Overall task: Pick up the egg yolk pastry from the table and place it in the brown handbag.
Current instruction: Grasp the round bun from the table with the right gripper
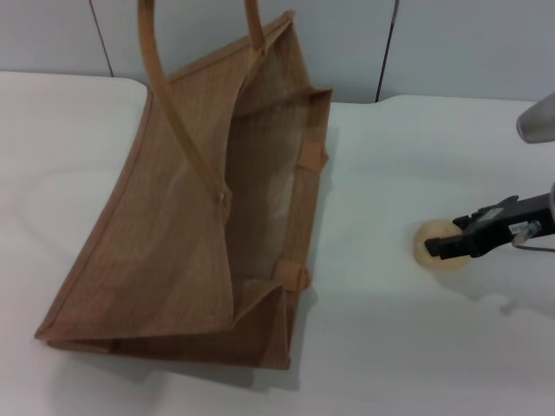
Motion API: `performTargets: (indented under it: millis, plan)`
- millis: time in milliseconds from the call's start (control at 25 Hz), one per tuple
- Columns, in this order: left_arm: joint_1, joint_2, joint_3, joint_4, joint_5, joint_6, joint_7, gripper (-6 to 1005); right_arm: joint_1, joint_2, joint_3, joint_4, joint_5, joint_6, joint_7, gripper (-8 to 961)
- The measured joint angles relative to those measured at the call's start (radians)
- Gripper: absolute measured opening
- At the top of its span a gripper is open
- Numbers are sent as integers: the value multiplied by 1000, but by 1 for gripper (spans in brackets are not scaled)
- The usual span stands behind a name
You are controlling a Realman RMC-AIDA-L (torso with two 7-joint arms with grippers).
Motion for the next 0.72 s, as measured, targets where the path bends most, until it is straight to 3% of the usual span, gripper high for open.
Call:
performTargets:
  millis: [40,720]
  plan:
    - [0,0,0,0,0,0,0,123,3,0,-1,9,0,0,0,665]
    - [-1,2,-2,25,7,0,-1,123,32,-2,31,38,-14,-23,28,617]
